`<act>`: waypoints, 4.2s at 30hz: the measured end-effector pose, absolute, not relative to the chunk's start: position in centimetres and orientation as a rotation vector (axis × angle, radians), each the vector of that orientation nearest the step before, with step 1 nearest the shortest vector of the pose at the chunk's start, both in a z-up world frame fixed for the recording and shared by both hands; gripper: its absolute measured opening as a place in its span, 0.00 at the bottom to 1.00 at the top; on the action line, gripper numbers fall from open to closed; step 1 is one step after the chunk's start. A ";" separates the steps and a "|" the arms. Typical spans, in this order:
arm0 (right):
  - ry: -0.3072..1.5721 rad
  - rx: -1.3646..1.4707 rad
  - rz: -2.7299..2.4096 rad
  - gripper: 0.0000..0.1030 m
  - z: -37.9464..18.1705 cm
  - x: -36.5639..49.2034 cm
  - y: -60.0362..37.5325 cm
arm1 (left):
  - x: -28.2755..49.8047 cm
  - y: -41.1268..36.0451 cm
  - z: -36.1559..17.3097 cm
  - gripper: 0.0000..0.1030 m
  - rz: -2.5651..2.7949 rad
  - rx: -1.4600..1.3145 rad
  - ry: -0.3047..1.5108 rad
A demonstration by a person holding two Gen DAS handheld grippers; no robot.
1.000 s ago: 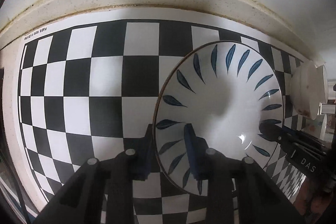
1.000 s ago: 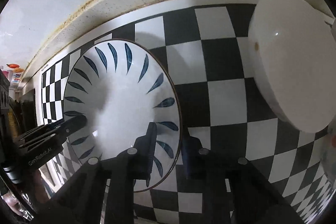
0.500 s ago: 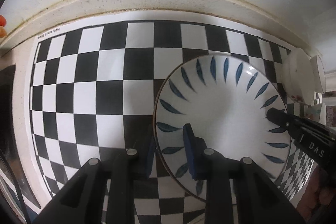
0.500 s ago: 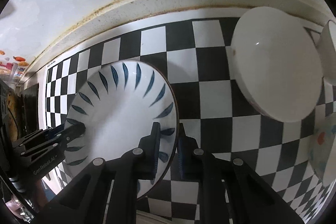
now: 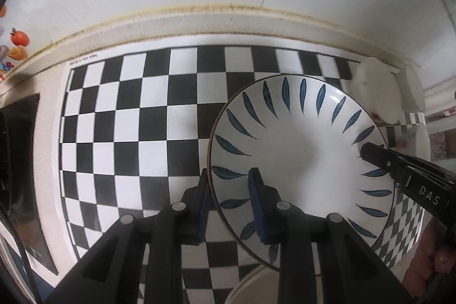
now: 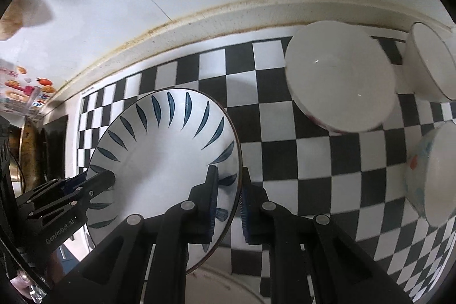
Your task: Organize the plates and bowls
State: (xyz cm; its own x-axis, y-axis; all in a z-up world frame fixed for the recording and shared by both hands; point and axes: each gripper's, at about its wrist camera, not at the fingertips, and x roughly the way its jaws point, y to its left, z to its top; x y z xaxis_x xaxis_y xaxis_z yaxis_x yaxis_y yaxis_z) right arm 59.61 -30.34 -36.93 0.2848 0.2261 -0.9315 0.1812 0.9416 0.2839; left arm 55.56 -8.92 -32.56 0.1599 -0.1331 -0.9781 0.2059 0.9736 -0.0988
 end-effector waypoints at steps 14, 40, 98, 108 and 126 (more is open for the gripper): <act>1.164 0.359 0.026 0.15 -29.7 47.7 -30.2 | 48.4 -9.4 -25.0 0.22 -0.319 0.064 1.300; 1.309 0.383 0.058 0.15 -38.8 38.4 -29.6 | 41.0 -10.3 -32.5 0.22 -0.339 0.148 1.471; 1.566 0.623 -0.027 0.18 -44.6 38.4 -30.4 | 41.2 -11.1 -38.1 0.23 -0.241 0.133 1.719; 1.597 0.556 -0.050 0.18 -44.0 38.3 -29.2 | 40.6 -10.5 -37.8 0.23 -0.234 0.121 1.720; 1.616 0.829 -0.053 0.18 -45.7 37.6 -30.4 | 41.3 -9.2 -37.5 0.23 -0.277 0.066 1.744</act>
